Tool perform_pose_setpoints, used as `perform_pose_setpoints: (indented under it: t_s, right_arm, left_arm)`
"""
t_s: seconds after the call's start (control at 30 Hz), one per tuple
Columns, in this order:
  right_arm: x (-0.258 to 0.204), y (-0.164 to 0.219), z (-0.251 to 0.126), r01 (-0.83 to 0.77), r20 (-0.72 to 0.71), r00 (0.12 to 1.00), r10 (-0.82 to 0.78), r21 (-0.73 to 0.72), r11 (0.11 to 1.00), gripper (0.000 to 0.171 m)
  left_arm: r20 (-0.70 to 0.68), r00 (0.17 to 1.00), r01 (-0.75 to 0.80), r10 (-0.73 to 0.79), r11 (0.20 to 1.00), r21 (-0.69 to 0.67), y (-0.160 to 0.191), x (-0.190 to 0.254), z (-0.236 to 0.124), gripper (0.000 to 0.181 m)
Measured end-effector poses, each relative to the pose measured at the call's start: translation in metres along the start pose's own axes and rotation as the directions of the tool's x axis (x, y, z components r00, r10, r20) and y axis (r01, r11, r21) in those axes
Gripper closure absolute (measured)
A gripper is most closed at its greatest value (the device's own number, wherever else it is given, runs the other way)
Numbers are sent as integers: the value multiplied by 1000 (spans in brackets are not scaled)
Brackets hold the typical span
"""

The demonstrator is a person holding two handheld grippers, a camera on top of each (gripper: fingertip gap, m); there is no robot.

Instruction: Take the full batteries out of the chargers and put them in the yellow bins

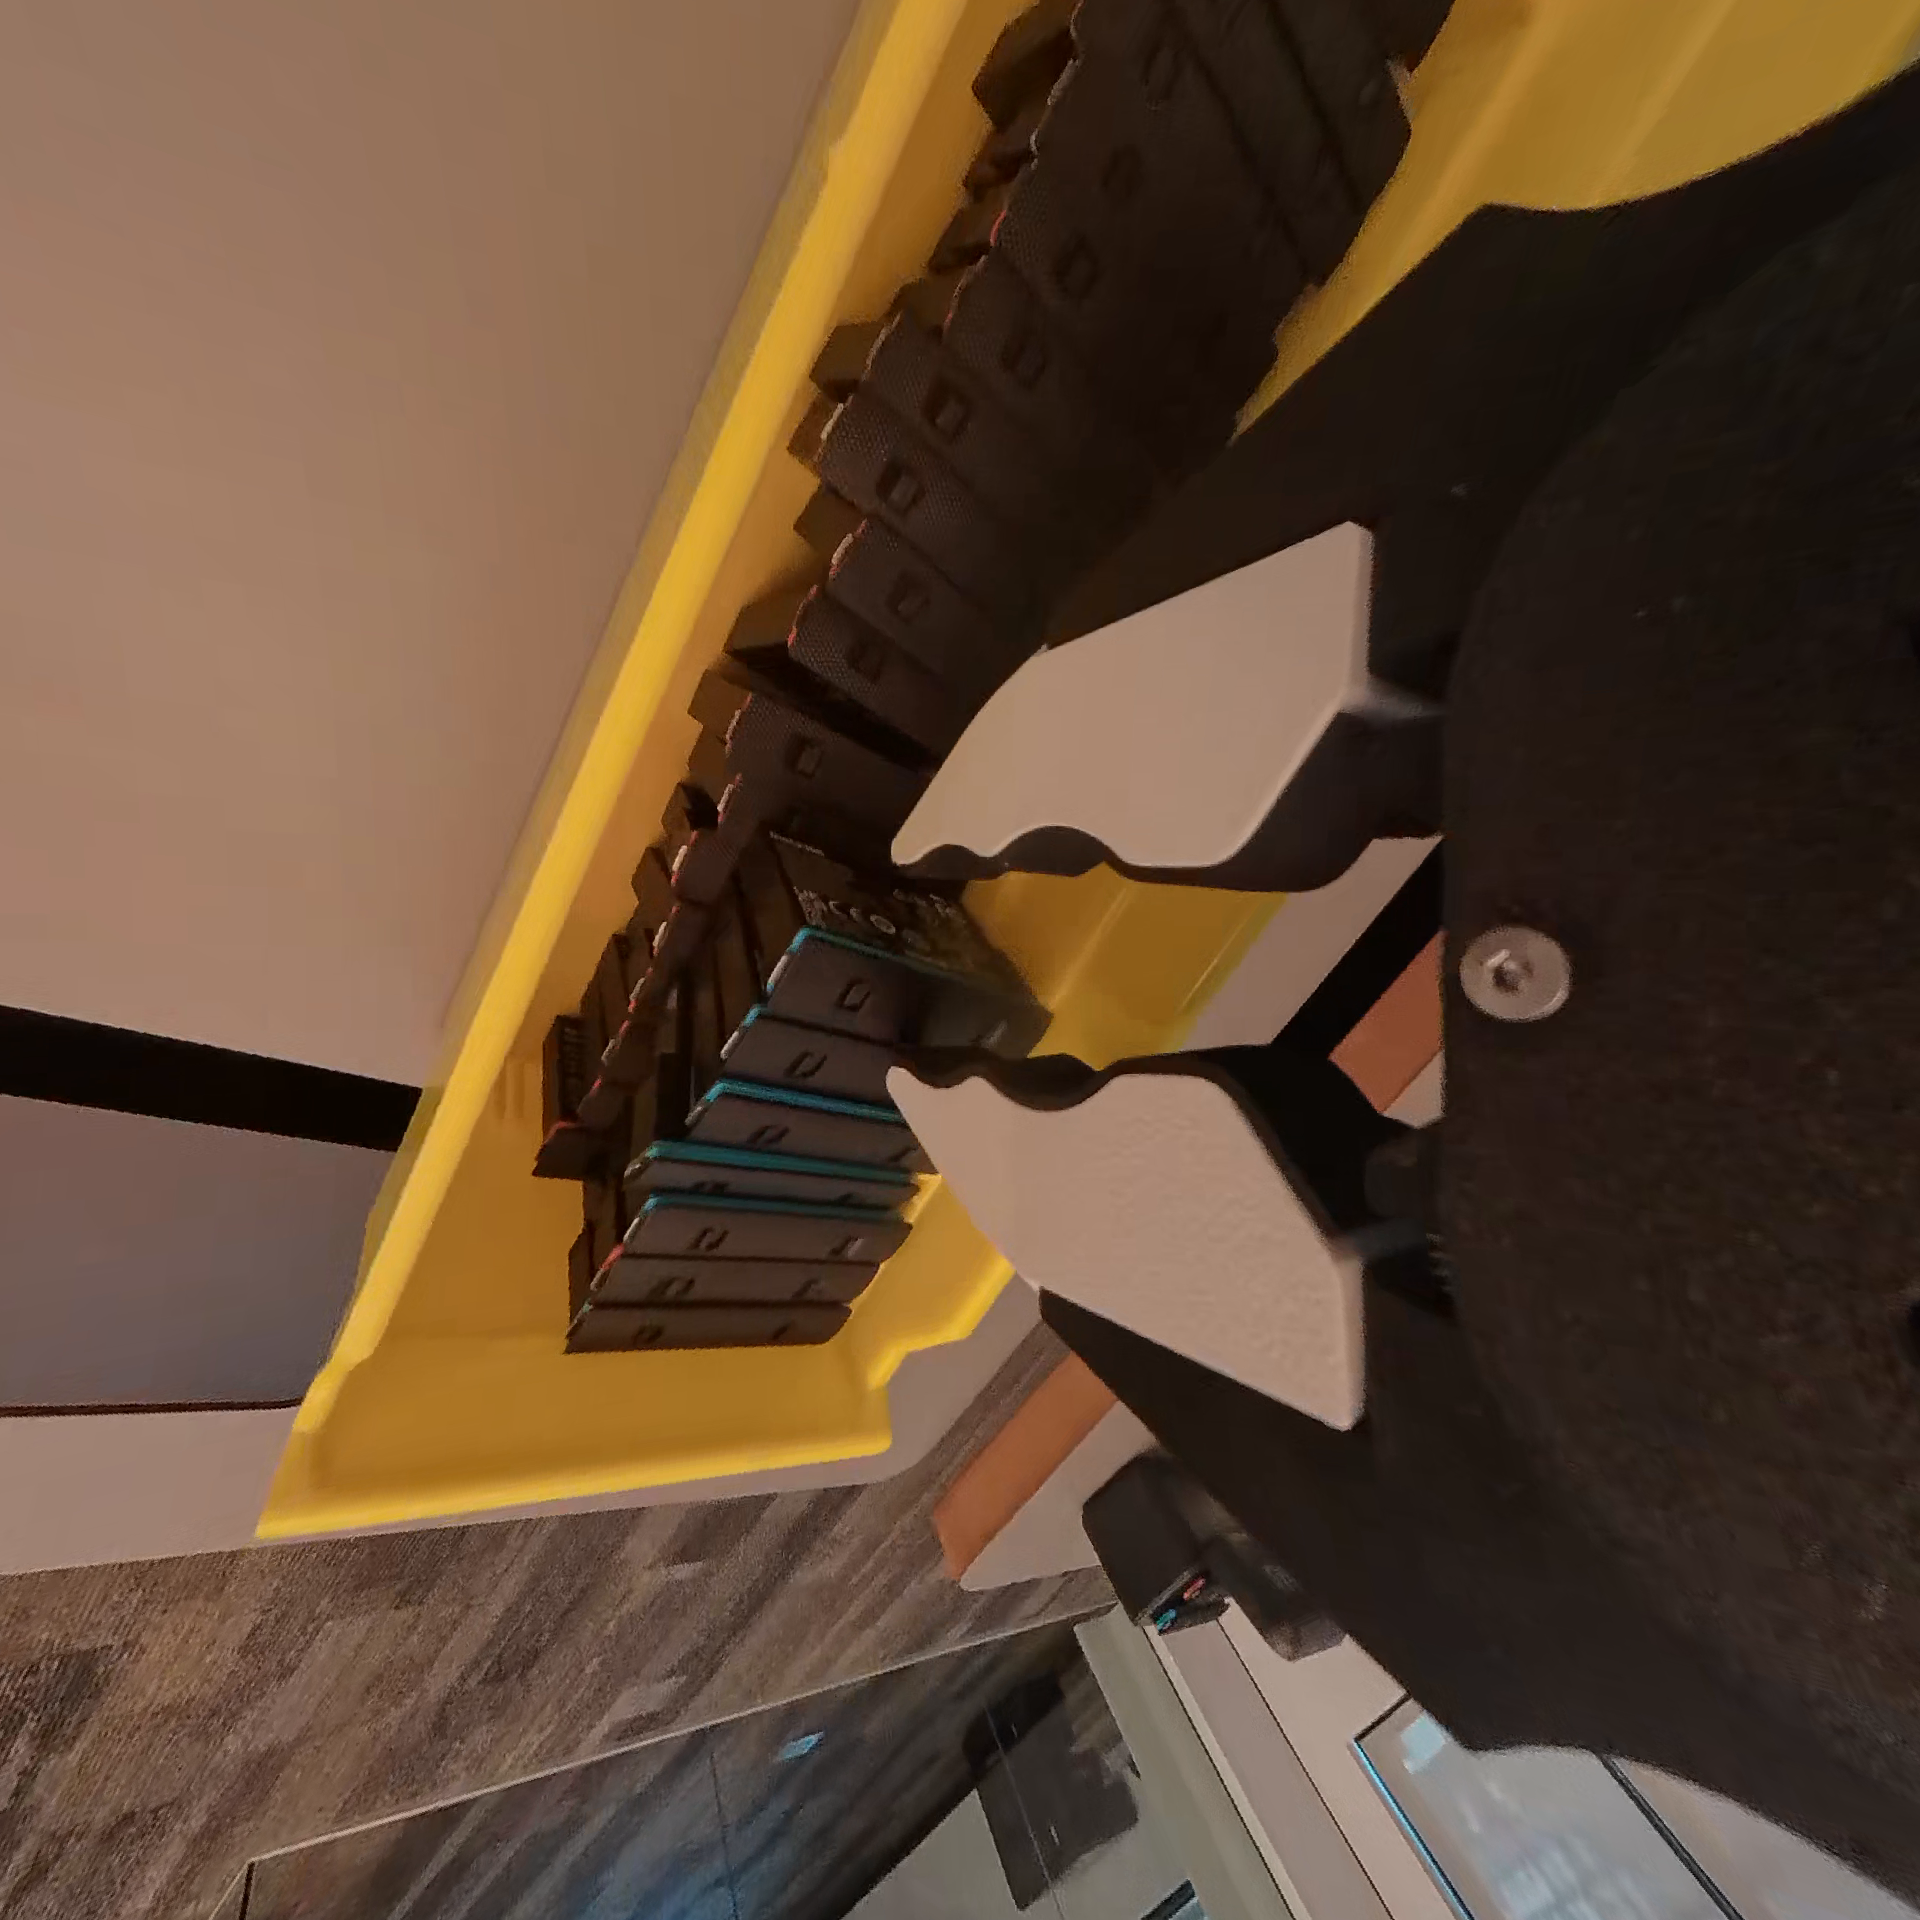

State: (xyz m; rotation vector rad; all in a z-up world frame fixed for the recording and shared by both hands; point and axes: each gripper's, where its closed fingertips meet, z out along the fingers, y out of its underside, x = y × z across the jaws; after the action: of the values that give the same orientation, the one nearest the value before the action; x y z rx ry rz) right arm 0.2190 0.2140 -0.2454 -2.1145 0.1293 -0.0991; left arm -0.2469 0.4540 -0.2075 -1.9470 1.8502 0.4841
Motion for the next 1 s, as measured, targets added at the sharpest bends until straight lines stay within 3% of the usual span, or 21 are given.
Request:
perform_pose_setpoints:
  t_s: [0.17, 0.77, 0.9, 1.0]
  right_arm:
    - [-1, 0, 0, -1, 9, 1000, 1, 0, 1000, 165]
    - [-6, 3, 2, 13, 31, 999, -12, -12, 1000, 165]
    - [-8, -1, 0, 6, 47, 999, -6, 4, 1000, 165]
    - [-21, -12, -7, 53, 116, 991, -61, 70, 996, 165]
  left_arm:
    - [36, 997, -62, 62, 998, -15, 2, 1, 0, 149]
    - [86, 964, -245, 251, 967, -72, 4, 21, 11, 170]
    - [95, 972, -211, 215, 976, -48, 3, 11, -11, 169]
    - [127, 979, -167, 160, 985, 46, -9, 3, -46, 170]
